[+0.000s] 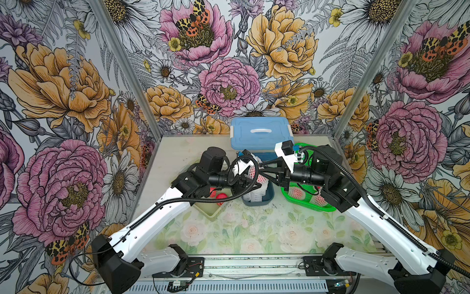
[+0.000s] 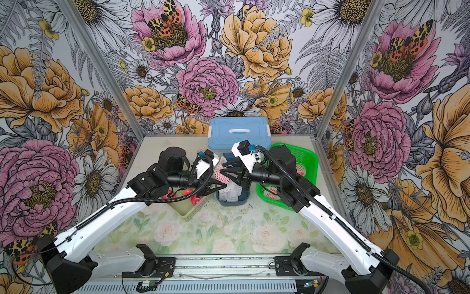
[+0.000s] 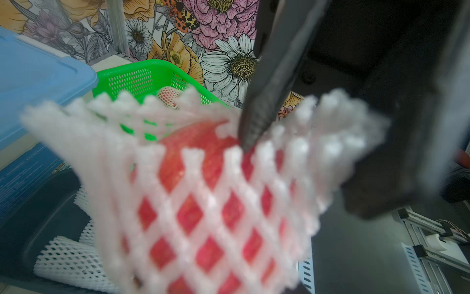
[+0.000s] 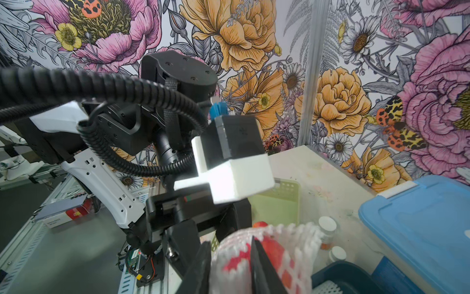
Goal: Remove foam nets from apples
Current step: Remove the foam net from the apple.
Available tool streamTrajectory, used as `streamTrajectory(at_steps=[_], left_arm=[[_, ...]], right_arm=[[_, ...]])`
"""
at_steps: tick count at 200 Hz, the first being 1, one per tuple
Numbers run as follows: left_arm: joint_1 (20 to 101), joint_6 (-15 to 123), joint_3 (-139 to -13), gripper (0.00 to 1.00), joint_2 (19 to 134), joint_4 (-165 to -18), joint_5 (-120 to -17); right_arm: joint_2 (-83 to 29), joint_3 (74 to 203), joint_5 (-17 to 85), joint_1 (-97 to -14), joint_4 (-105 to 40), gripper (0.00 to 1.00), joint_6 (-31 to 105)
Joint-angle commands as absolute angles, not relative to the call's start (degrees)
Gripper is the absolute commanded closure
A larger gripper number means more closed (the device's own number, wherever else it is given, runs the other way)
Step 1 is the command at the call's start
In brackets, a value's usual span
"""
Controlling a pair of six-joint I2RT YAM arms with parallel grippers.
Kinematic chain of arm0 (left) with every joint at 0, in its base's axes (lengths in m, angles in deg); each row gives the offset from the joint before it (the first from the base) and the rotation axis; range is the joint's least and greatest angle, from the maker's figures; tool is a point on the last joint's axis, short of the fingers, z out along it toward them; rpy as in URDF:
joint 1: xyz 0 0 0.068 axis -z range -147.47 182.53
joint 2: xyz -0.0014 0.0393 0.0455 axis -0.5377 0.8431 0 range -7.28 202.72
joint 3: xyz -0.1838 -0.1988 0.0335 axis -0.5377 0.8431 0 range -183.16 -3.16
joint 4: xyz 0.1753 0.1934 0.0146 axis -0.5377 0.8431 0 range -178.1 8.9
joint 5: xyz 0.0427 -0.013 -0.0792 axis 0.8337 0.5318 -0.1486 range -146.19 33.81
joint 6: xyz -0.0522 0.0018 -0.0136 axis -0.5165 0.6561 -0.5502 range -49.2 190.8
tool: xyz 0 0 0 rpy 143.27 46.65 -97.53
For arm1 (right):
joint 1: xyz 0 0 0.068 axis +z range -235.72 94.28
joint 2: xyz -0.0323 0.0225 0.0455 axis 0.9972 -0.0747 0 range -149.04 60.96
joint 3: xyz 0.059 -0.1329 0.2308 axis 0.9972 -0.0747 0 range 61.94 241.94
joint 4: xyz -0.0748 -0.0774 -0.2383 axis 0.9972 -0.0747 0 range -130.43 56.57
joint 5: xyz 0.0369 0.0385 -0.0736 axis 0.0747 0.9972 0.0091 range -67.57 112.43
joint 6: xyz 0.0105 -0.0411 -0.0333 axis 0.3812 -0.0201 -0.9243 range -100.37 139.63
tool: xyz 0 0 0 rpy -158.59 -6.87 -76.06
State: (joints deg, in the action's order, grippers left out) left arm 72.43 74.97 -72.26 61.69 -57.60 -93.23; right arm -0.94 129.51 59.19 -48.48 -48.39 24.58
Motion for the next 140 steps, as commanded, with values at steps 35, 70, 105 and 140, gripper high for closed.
streamTrajectory(at_steps=[35, 70, 105, 140], left_arm=[[73.0, 76.6, -73.7, 0.04, 60.7, -57.9, -90.4], [73.4, 75.7, -71.0, 0.01, 58.4, -64.3, -87.9], [73.4, 73.0, -66.9, 0.01, 57.1, -74.0, -88.2], [73.5, 70.8, -65.2, 0.01, 57.0, -79.0, -89.0]], right_arm=[[-0.2, 131.0, 56.2, -47.6, -48.4, 1.0, 25.7], [0.5, 131.6, 56.1, -47.6, -46.2, 1.0, 30.6], [3.6, 126.6, 54.1, -47.6, -35.5, 1.0, 39.4], [4.0, 122.7, 54.1, -47.6, -24.8, 1.0, 47.7]])
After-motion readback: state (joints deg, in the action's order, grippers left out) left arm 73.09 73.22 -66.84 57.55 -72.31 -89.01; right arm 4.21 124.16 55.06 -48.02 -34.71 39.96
